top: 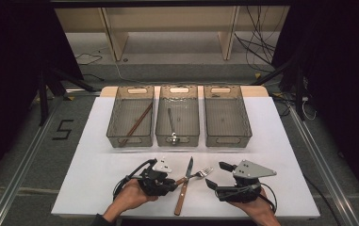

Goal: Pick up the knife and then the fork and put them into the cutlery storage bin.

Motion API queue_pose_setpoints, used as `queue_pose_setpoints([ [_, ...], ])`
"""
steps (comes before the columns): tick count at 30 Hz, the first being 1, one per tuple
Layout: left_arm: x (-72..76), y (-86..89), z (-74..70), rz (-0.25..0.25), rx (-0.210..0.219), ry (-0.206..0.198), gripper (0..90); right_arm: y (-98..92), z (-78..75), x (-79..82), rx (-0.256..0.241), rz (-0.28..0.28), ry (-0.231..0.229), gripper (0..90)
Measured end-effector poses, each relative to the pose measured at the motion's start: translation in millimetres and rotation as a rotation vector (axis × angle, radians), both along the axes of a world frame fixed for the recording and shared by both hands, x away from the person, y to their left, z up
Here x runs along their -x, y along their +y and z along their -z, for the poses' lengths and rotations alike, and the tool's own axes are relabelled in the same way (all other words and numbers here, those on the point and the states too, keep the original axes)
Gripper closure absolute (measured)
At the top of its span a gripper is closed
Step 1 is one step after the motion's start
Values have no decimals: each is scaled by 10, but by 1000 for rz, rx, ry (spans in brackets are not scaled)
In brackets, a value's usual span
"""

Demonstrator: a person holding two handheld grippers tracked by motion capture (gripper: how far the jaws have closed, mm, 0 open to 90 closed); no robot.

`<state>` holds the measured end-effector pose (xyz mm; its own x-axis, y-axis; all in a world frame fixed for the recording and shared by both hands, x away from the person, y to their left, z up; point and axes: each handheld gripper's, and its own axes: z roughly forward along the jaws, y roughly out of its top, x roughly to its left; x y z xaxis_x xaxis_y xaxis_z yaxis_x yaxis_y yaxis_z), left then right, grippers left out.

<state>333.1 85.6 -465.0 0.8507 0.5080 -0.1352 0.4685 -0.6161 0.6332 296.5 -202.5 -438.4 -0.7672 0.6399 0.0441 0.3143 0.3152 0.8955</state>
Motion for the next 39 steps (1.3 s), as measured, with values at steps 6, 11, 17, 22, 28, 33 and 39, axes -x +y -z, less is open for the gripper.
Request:
queue_pose_setpoints([
  [6, -22, -8, -123, 41, 9, 24, 758, 101, -12, 61, 42, -35, -57, 262],
  [11, -51, -38, -197, 75, 4, 49, 758, 190, -2, 93, 91, -58, -80, 280],
  [17, -74, -93, -283, 103, -5, 58, 758, 271, 36, 137, 170, -97, -116, 314],
  [22, -45, -150, -351, 123, -17, 58, 759, 321, 76, 159, 219, -123, -141, 344],
  [28, -9, -170, -419, 130, 3, 55, 759, 382, 166, 162, 285, -141, -162, 371],
  [33, 9, -148, -478, 142, 22, 65, 759, 426, 221, 161, 326, -143, -187, 389],
  [39, 27, -144, -493, 154, 32, 75, 759, 482, 262, 197, 395, -143, -248, 465],
])
